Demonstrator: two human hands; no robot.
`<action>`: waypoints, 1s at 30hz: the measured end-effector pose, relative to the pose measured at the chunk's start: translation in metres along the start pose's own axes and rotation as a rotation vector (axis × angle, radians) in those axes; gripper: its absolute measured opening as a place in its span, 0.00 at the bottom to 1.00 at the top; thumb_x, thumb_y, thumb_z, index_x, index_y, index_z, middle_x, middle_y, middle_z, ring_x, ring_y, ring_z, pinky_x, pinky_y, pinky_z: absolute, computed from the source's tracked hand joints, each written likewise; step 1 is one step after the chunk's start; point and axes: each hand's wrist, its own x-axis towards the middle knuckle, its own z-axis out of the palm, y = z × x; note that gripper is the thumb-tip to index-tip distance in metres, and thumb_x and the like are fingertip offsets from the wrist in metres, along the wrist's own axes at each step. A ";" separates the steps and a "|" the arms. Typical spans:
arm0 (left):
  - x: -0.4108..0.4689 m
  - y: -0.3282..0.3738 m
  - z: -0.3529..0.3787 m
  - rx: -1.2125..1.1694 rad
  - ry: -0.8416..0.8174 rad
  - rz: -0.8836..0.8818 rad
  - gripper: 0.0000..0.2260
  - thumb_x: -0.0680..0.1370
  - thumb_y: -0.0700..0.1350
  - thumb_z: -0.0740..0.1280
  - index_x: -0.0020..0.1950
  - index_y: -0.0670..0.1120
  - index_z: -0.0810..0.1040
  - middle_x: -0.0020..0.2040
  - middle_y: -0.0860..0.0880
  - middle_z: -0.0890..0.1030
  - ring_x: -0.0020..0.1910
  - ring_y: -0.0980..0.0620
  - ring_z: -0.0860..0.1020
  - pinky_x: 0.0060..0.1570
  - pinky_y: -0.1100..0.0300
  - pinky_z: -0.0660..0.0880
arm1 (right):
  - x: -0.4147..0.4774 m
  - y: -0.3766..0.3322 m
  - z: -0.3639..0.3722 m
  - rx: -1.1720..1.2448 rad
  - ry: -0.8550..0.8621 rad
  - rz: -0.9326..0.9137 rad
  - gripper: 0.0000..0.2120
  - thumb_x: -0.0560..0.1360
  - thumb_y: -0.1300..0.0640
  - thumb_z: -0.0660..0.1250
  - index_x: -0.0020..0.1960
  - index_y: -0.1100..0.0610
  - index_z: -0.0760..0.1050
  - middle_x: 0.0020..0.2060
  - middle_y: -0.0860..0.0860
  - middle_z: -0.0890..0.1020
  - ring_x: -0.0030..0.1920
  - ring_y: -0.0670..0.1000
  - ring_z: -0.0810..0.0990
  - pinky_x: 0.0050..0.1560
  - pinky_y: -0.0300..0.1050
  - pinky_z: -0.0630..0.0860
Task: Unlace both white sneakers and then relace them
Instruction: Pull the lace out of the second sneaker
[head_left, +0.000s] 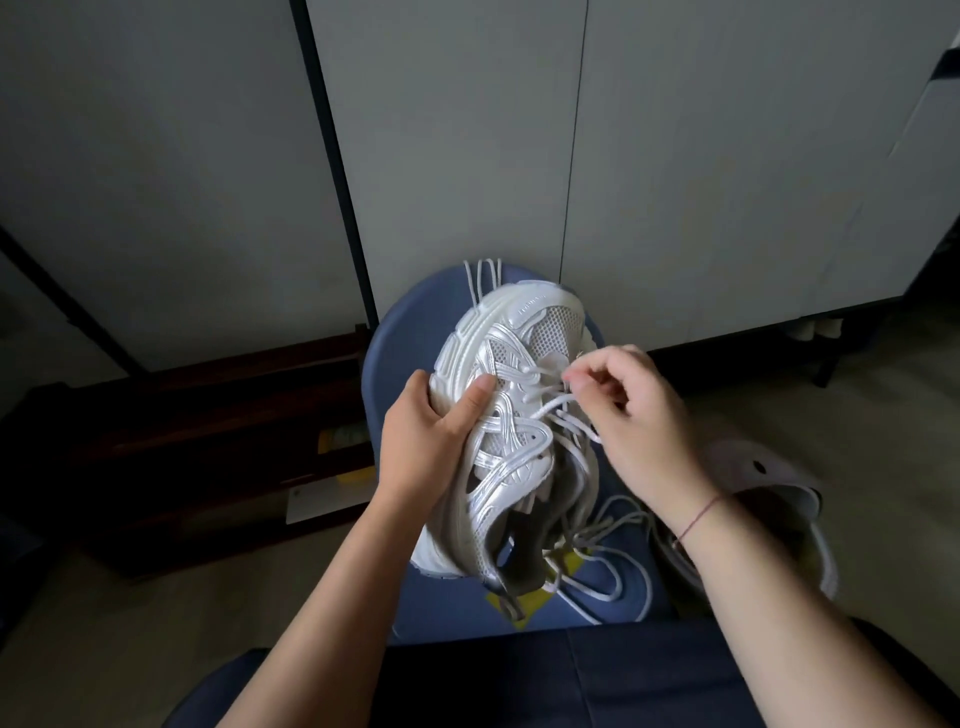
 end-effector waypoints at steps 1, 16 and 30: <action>-0.001 0.000 0.001 0.011 -0.005 0.009 0.17 0.73 0.58 0.70 0.42 0.45 0.73 0.37 0.55 0.79 0.33 0.68 0.76 0.31 0.73 0.69 | -0.001 -0.002 0.003 -0.082 -0.019 -0.079 0.10 0.75 0.50 0.64 0.39 0.54 0.76 0.41 0.47 0.75 0.42 0.42 0.75 0.45 0.33 0.70; 0.001 -0.002 -0.002 0.005 0.016 0.011 0.18 0.73 0.60 0.70 0.43 0.45 0.74 0.38 0.55 0.79 0.34 0.67 0.76 0.31 0.74 0.69 | -0.003 0.003 0.010 -0.279 -0.017 -0.170 0.18 0.74 0.38 0.57 0.37 0.51 0.72 0.34 0.43 0.73 0.37 0.45 0.74 0.44 0.49 0.73; 0.005 -0.004 -0.006 -0.038 0.066 -0.037 0.18 0.73 0.60 0.70 0.45 0.45 0.75 0.40 0.55 0.80 0.35 0.65 0.78 0.31 0.75 0.69 | 0.008 0.018 -0.014 -0.003 0.133 0.202 0.08 0.76 0.56 0.65 0.37 0.51 0.73 0.36 0.49 0.77 0.38 0.48 0.74 0.43 0.45 0.71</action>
